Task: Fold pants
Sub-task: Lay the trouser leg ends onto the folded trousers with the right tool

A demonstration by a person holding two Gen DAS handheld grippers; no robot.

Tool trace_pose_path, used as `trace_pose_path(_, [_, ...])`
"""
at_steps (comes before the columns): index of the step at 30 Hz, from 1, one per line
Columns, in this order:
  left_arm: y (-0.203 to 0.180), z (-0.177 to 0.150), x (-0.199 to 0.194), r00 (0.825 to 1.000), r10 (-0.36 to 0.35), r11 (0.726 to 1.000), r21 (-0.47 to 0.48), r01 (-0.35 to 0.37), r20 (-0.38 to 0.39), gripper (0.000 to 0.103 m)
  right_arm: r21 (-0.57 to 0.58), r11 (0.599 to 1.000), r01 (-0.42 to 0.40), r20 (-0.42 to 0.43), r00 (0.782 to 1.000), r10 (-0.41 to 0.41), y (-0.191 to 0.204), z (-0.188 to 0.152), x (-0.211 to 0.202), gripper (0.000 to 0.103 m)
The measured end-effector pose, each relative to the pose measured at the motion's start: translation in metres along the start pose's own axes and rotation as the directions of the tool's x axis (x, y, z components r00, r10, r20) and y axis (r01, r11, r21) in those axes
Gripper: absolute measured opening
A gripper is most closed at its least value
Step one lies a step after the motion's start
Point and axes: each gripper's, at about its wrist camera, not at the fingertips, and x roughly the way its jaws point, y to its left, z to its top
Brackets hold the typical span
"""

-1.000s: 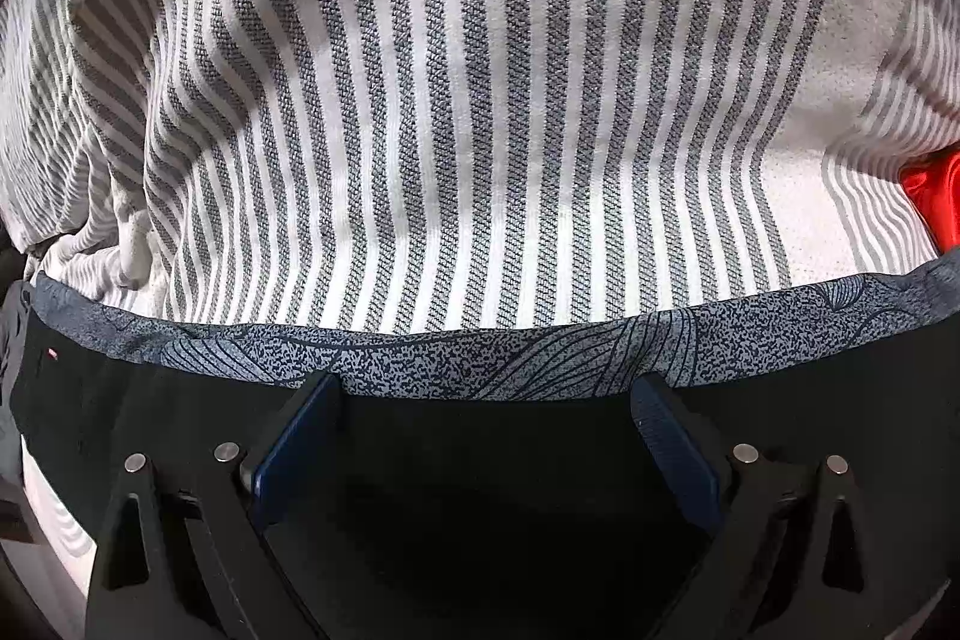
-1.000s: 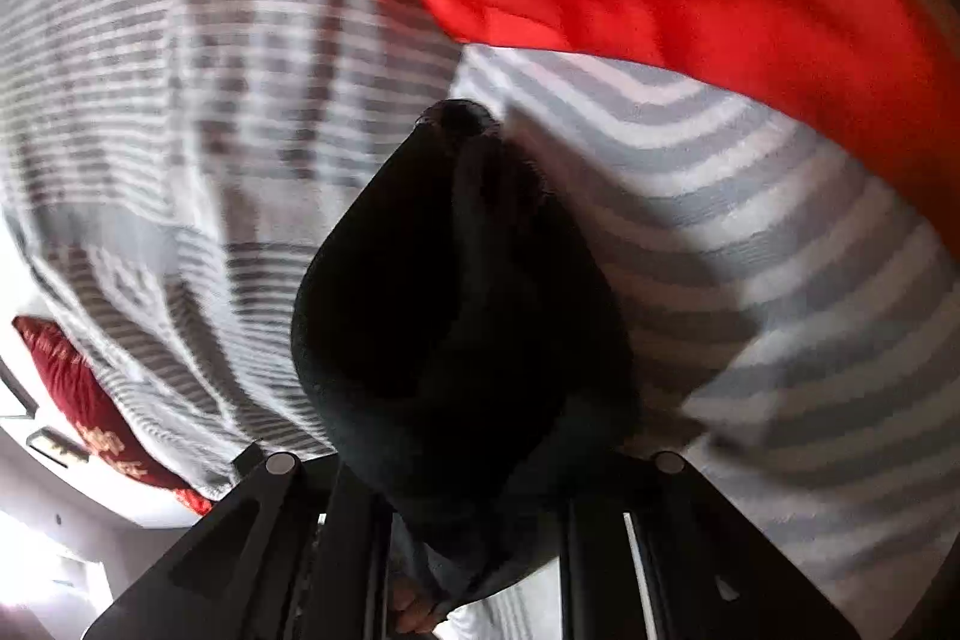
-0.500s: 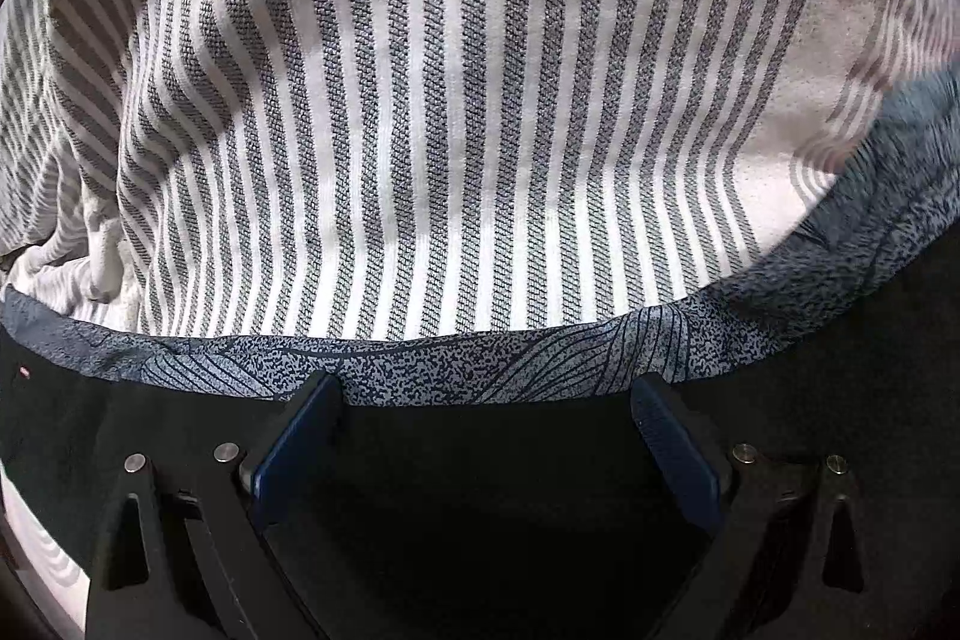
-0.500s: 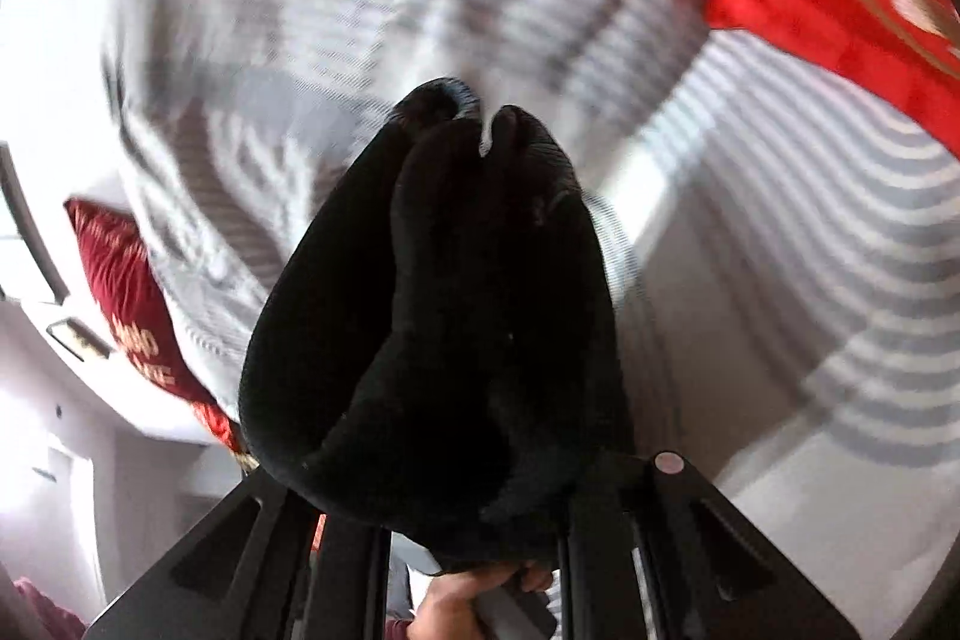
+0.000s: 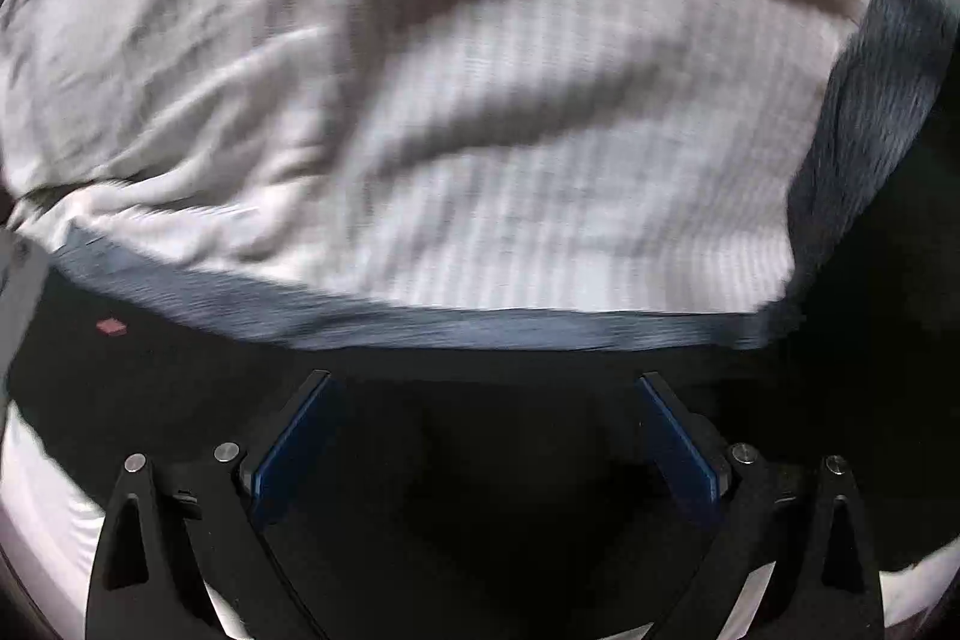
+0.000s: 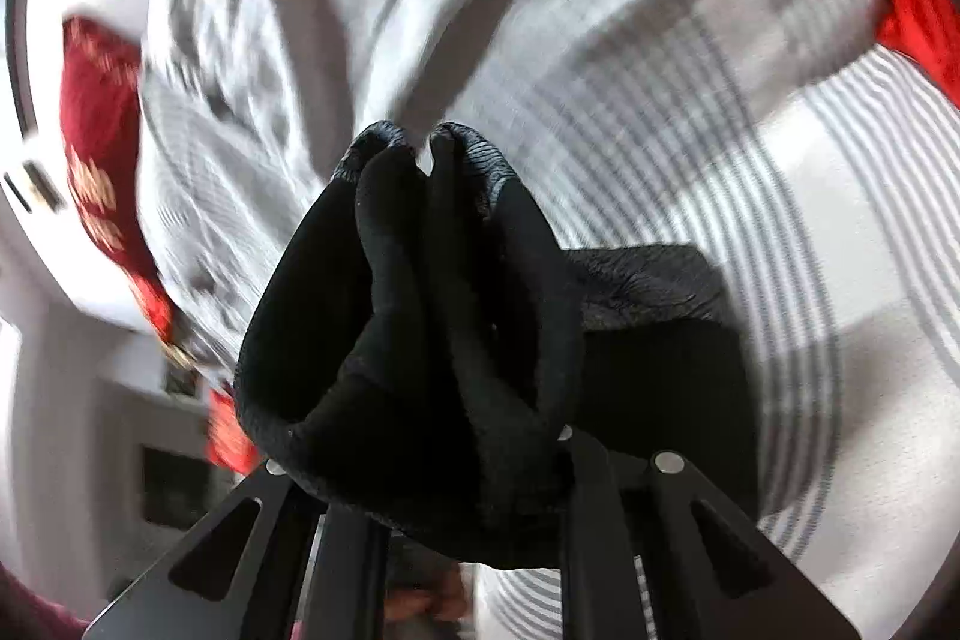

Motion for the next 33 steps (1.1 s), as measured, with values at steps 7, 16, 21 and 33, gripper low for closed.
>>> trace_pose_path(7, [0.091,-0.027,-0.014,0.996,0.088,0.993,-0.079,-0.090,-0.028,0.099,-0.221,0.945,0.240,-0.101,0.958,-0.267,0.037,-0.055,0.085,0.014])
trace_pose_path(16, [0.149,-0.046,-0.009,0.990,0.118,0.984,-0.123,-0.127,-0.082,0.099,-0.424,0.826,0.371,-0.116,0.882,-0.456,0.073,-0.105,0.137,0.069])
trace_pose_path(21, [0.156,-0.038,-0.022,0.991,0.105,0.988,-0.106,-0.114,-0.084,0.099,-0.451,0.838,0.307,-0.148,0.900,-0.409,0.097,-0.108,0.116,0.075])
trace_pose_path(33, [0.078,-0.029,-0.043,0.988,-0.095,0.995,-0.021,0.093,-0.121,0.099,-0.302,0.838,0.455,-0.116,0.855,-0.506,0.050,-0.042,0.054,0.071])
